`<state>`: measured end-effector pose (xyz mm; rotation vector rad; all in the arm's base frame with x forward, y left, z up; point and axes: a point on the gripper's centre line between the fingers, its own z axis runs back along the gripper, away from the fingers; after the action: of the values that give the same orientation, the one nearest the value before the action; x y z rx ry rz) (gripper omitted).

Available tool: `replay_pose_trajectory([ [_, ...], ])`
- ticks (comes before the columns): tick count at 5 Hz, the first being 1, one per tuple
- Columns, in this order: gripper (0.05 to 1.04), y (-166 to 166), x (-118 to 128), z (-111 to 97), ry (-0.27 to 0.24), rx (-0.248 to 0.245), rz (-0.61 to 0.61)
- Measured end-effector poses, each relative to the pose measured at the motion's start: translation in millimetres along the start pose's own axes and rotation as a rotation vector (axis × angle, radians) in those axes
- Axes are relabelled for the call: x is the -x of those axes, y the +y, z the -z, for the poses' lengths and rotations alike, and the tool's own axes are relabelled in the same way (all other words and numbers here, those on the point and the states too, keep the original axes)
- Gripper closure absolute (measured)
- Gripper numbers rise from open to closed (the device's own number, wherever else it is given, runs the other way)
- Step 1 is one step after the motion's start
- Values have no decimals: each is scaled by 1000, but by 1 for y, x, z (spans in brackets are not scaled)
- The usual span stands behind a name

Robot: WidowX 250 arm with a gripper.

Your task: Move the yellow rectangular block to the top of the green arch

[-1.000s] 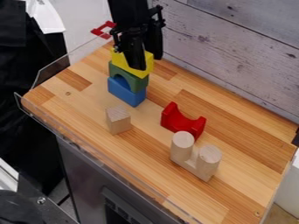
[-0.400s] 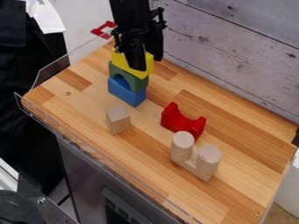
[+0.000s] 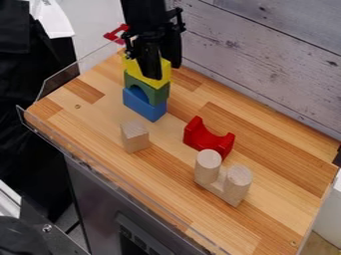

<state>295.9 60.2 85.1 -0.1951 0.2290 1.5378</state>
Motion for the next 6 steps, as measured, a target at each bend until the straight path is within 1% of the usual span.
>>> replay_pose_trajectory([
  [1, 497, 1, 1, -1, -1, 1, 3],
  [2, 186, 2, 4, -6, -1, 18, 4],
  [3, 76, 4, 13, -17, -29, 26, 31],
  [4, 83, 1, 44, -42, -95, 16, 149],
  [5, 84, 8, 91, -56, -182, -68, 272],
  [6, 84, 25, 137, -51, -232, -143, 380],
])
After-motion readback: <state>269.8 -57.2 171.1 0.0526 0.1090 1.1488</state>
